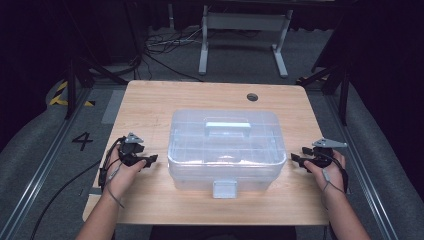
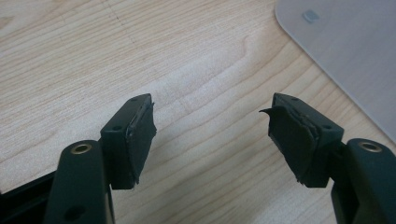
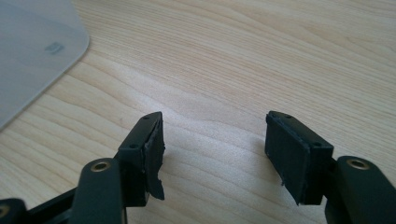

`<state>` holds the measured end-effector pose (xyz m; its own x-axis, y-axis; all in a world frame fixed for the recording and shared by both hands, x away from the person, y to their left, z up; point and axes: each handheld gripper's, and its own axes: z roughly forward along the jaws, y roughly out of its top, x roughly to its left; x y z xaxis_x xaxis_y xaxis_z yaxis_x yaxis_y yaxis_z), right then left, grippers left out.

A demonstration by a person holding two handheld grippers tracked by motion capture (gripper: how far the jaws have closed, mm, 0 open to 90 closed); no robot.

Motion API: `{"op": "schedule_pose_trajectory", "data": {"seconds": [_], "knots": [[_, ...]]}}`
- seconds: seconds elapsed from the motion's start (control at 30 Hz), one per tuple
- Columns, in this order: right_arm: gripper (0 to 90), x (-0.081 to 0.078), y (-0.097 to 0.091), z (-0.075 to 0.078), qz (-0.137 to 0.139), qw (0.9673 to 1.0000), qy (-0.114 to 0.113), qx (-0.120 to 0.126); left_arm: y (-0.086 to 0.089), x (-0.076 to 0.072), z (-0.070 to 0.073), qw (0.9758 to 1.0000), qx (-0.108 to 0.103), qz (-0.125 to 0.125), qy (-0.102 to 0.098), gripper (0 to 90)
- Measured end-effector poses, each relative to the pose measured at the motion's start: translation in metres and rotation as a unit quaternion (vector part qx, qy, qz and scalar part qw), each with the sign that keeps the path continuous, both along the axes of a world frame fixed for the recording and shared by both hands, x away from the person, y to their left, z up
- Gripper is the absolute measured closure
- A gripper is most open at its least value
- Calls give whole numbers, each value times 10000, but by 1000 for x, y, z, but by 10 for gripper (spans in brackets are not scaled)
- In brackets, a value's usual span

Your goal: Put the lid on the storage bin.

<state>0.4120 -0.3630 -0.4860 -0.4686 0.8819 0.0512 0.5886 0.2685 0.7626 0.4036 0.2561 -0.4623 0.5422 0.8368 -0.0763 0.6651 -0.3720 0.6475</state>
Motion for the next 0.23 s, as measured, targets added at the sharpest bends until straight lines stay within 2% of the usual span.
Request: {"op": "schedule_pose_trajectory", "data": {"seconds": [0.23], "knots": [[348, 0, 2, 0, 9, 10000, -46, 9, 1, 0, -1, 10000, -24, 24, 26, 303]]}}
